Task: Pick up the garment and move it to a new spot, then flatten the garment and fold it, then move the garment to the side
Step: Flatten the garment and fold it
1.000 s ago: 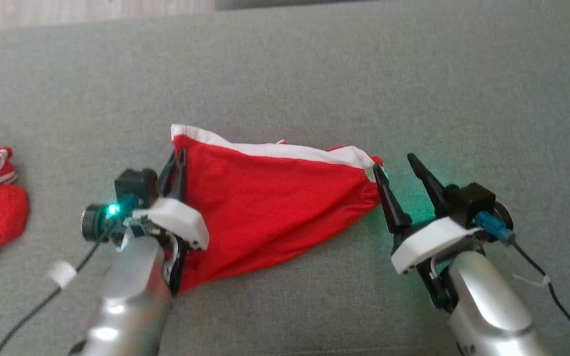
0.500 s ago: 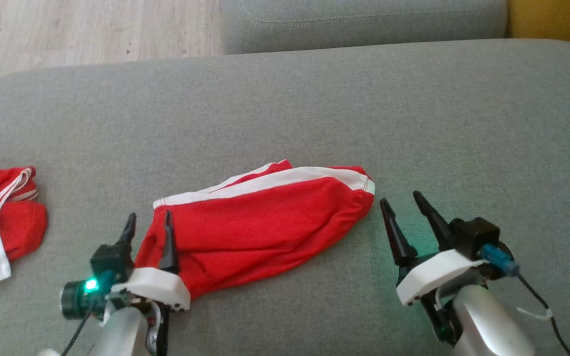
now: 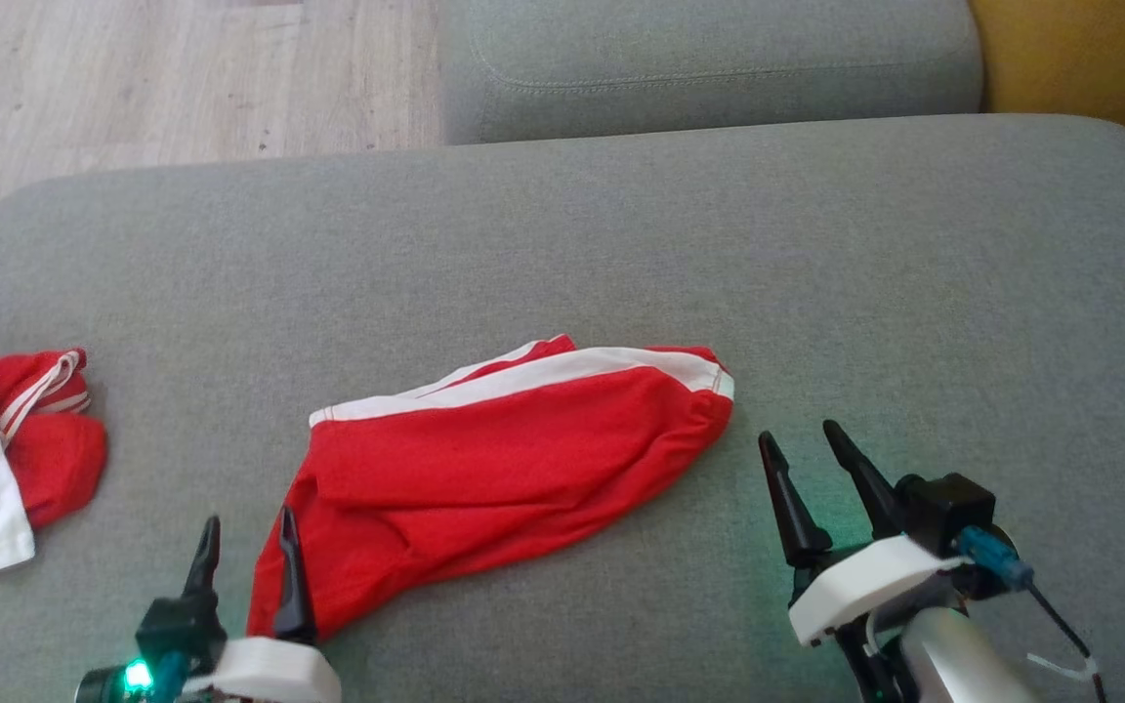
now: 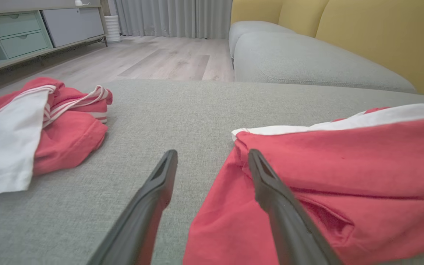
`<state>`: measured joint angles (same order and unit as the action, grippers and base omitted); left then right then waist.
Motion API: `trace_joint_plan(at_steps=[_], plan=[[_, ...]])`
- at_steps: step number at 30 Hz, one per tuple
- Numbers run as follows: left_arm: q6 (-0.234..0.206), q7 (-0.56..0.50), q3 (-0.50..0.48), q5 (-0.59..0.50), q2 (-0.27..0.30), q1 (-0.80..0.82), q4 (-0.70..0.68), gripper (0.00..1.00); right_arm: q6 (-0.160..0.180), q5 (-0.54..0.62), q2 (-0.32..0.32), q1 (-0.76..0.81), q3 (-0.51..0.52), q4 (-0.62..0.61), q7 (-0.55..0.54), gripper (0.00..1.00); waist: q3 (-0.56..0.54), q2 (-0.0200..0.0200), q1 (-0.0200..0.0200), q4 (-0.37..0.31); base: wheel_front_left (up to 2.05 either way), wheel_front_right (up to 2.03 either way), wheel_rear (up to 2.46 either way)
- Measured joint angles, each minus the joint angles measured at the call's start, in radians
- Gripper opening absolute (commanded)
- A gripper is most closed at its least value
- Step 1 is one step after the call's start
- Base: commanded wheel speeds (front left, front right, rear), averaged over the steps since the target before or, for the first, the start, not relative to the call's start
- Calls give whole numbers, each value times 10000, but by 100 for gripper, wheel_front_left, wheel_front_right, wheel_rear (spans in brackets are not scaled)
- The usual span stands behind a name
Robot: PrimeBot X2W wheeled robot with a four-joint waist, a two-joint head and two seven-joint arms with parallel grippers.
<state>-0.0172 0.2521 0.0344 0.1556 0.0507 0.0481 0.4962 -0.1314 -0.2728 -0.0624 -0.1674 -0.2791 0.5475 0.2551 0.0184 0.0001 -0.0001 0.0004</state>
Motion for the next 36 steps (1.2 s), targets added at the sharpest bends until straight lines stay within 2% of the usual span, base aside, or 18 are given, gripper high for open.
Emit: trace_joint_plan(at_steps=[5, 13, 18, 24, 36], plan=[[90, 0, -6, -2, -21, 27, -130, 100, 0, -107, 10, -60, -84, 31, 0, 100, 103, 0, 0, 30, 0, 0, 0], [186, 0, 311, 73, -35, 440, -173, 100, 0, -1074, 13, -682, -336, 631, 0, 100, 616, 0, 2, 119, 0, 0, 0], [242, 0, 704, 211, -61, 779, -169, 100, 0, -2637, 13, -1618, -502, 1162, 0, 100, 1074, 0, 3, 359, 0, 0, 0], [259, 0, 951, 211, -67, 955, -155, 100, 0, -4926, 13, -2012, -1152, 1918, 0, 100, 1481, 0, 3, 699, 0, 0, 0], [245, 0, 1001, 316, -71, 1174, -134, 100, 0, -6845, -96, -2787, -2303, 2036, 4, 100, 1836, 0, 2, 874, 0, 0, 0]])
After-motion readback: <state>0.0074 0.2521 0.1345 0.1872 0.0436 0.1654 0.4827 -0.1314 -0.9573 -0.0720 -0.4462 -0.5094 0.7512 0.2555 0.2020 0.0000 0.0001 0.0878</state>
